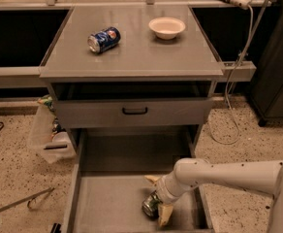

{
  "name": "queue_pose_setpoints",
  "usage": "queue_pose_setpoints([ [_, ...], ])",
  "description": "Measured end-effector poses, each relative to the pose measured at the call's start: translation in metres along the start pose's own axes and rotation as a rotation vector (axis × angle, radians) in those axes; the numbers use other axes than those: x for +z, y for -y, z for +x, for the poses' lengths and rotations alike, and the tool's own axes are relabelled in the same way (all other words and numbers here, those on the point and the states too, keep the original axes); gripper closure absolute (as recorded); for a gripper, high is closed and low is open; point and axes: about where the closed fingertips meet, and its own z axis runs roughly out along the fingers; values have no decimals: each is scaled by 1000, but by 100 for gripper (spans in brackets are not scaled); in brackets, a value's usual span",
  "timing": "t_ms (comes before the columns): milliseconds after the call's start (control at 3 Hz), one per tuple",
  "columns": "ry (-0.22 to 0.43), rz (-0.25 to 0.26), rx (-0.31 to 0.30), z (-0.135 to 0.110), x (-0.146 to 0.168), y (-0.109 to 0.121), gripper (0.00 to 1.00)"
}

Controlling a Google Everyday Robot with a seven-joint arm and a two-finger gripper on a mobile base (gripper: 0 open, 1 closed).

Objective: Pick green can from middle drawer and place on counter

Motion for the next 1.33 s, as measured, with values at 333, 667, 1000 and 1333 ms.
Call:
queue_pose_setpoints([
  [333, 15, -28, 10, 10, 17, -5, 0],
  [667, 17, -30, 11, 10, 18, -6, 18],
  [1000, 17, -30, 11, 10, 18, -6, 42],
  [1333, 17, -30, 11, 10, 18, -6, 65],
])
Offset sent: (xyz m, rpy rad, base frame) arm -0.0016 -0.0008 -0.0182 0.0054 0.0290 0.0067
